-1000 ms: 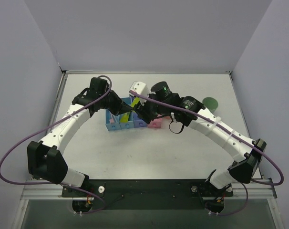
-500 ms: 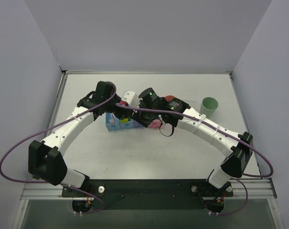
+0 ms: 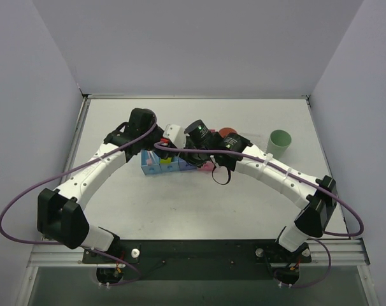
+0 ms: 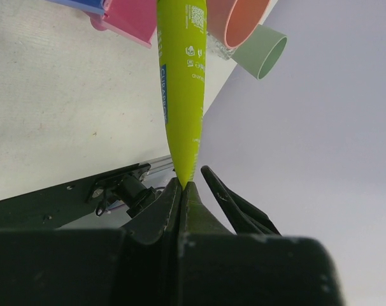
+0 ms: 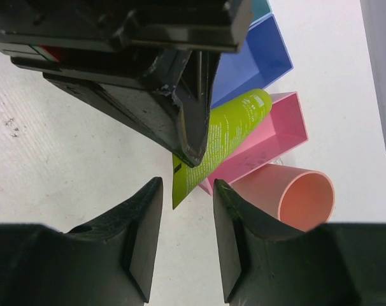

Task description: Prepare toiletry sets of a toothbrush and toothpaste on the tray

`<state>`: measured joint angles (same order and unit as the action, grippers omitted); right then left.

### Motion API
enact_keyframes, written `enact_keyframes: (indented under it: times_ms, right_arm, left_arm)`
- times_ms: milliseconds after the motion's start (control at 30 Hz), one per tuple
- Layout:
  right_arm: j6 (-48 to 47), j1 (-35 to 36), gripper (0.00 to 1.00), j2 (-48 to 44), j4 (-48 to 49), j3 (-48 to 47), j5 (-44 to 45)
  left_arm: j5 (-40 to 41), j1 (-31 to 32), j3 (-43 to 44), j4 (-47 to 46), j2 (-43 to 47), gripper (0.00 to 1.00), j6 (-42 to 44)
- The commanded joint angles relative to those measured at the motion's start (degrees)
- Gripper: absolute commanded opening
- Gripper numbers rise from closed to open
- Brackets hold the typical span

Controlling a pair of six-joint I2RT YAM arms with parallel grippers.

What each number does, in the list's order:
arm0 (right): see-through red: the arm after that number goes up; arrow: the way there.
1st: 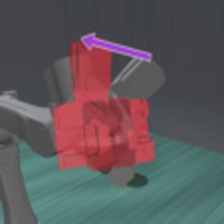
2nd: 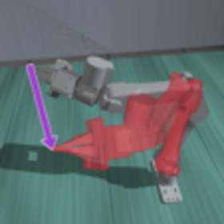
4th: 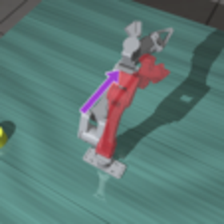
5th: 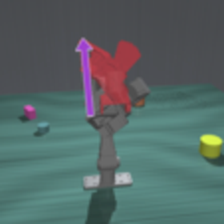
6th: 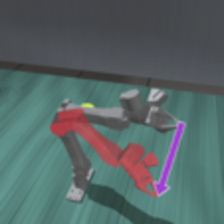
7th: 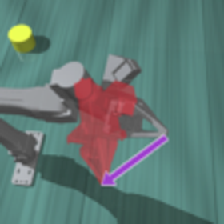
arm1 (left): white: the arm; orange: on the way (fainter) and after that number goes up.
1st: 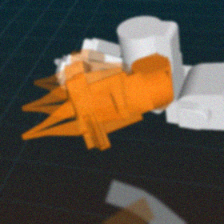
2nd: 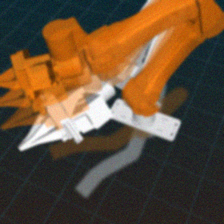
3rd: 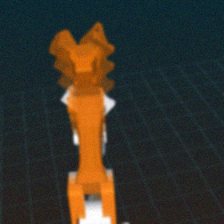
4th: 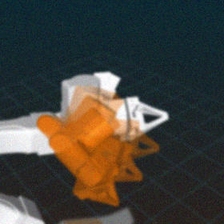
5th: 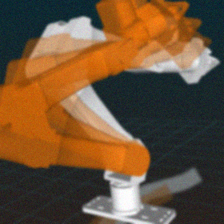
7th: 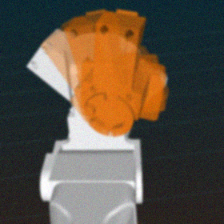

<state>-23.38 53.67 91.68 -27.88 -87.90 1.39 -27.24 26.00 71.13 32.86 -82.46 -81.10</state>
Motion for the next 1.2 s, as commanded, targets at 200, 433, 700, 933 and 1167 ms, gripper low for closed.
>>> enact_keyframes:
  times_ms: [200,433,700,933,1167]
  right_arm:
    - [-1.5,0.3,0.25,-0.1,2.39,1.41,4.24]
    - [-2.2,0.3,0.0,-0.19,2.65,2.38,6.25]
    - [-2.81,0.21,0.0,-0.71,3.27,3.35,8.63]
    - [-2.82,-0.23,0.0,-1.33,3.62,3.96,8.37]
    - [-2.29,-0.49,0.0,-1.59,3.88,4.05,7.67]
  left_arm:
    - [-0.79,2.74,0.68,-5.17,1.6,0.0,-1.87]
    - [-1.06,3.18,0.32,-7.28,1.42,0.0,-2.31]
    - [-2.28,1.96,0.15,-9.13,1.51,0.16,-0.29]
    - [-2.11,-0.51,0.15,-7.73,2.21,0.38,2.35]
    - [-1.5,-2.61,-0.03,-5.01,2.91,0.48,5.33]
